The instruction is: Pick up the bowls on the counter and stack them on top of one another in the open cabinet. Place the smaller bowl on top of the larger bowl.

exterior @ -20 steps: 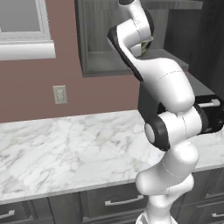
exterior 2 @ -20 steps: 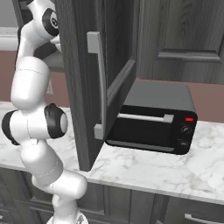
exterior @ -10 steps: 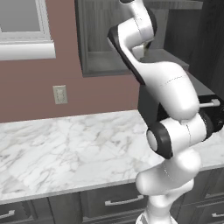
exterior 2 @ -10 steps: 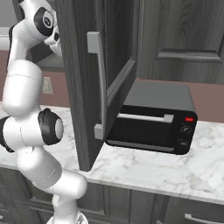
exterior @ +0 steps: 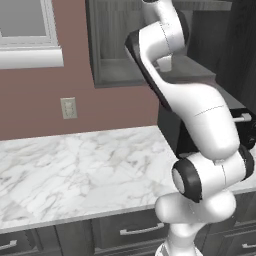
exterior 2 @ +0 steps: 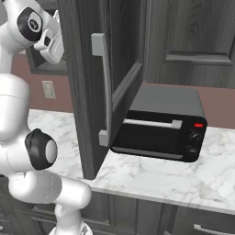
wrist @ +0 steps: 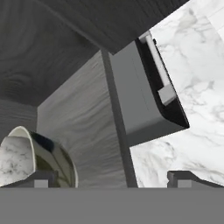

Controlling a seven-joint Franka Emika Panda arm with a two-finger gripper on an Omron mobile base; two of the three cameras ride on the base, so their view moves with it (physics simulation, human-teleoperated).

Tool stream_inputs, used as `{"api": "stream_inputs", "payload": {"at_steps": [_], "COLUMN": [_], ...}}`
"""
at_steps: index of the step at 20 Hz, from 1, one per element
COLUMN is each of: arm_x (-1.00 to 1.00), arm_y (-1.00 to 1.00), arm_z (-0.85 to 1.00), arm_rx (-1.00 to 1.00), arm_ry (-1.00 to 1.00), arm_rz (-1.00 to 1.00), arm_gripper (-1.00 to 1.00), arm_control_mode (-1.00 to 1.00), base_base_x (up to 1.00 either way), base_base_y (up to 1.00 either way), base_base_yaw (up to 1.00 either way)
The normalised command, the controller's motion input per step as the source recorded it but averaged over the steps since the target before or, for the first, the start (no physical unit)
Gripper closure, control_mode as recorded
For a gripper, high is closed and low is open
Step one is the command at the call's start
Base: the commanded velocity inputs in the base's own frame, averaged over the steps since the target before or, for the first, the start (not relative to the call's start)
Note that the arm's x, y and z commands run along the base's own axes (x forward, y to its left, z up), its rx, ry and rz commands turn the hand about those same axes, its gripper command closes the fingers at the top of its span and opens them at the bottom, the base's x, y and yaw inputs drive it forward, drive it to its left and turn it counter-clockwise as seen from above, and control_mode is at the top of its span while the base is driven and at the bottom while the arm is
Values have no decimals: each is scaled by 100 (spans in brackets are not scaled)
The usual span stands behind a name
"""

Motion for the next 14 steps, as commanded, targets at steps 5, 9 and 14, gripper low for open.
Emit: {"api": "stream_inputs", "payload": {"at_steps": [5, 9, 14], "arm_x": [-83, -88, -90], "arm_y": [0, 0, 0], "arm_z": [0, 0, 0], "arm_rx": [0, 0, 0], "arm_ry": [-5, -4, -3], "arm_rz": [0, 0, 0], "arm_gripper": [-100, -100, -100], "arm_control_mode": [-100, -100, -100], "base_base_x": [0, 0, 0], "base_base_y": [0, 0, 0], "base_base_yaw": [0, 0, 0]}}
